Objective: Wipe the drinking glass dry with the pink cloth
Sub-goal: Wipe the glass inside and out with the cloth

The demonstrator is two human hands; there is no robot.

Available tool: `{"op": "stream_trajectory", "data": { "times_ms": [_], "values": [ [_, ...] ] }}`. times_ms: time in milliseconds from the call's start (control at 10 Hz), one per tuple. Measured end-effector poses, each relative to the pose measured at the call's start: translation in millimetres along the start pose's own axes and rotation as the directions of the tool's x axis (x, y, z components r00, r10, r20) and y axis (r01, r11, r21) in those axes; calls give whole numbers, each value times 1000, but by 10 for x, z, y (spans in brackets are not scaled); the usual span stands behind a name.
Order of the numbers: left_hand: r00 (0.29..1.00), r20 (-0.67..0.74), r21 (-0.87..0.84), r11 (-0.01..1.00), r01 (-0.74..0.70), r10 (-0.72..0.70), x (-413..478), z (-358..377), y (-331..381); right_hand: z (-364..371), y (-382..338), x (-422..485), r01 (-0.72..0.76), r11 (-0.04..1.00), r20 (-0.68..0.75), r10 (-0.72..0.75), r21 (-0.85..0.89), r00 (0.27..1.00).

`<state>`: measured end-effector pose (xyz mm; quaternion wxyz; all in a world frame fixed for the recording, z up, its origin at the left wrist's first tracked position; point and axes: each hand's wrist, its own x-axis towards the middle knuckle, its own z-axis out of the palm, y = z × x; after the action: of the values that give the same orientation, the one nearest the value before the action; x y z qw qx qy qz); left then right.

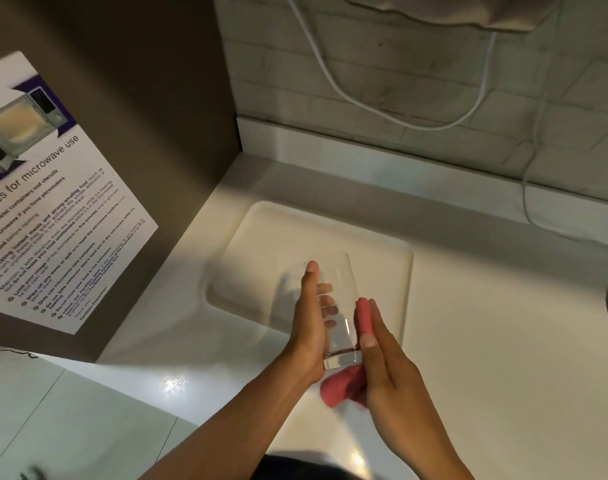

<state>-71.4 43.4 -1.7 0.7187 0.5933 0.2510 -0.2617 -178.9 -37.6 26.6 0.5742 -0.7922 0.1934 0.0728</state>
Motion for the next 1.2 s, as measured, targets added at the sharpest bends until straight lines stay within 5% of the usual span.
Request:
{"op": "stream_trajectory", "data": {
  "times_ms": [100,200,600,800,900,1100,1200],
  "values": [
    [997,-58,23,999,-49,51,27,18,-70,2,23,23,-32,999,-21,32,-9,999],
    [996,-29,87,993,-85,87,47,2,-113,22,24,-34,37,972,-34,-46,-232,998],
    [965,252,125,986,-107,72,-103,2,-131,6,8,29,238,842,-80,-313,-485,946],
    [947,320,109,993,-48,11,-279,-2,-191,-232,-133,300,201,929,-180,-265,-312,947],
    [960,278,55,998,-11,-5,-211,-12,-98,-208,-98,190,220,946,-130,-256,-237,958],
    [951,309,71,997,8,-30,-45,-63,-72,-60,-33,85,332,864,50,-340,-378,939],
    [948,318,54,999,4,-21,-147,-32,-103,-186,-148,289,244,936,-95,-275,-255,957]
  ]
}}
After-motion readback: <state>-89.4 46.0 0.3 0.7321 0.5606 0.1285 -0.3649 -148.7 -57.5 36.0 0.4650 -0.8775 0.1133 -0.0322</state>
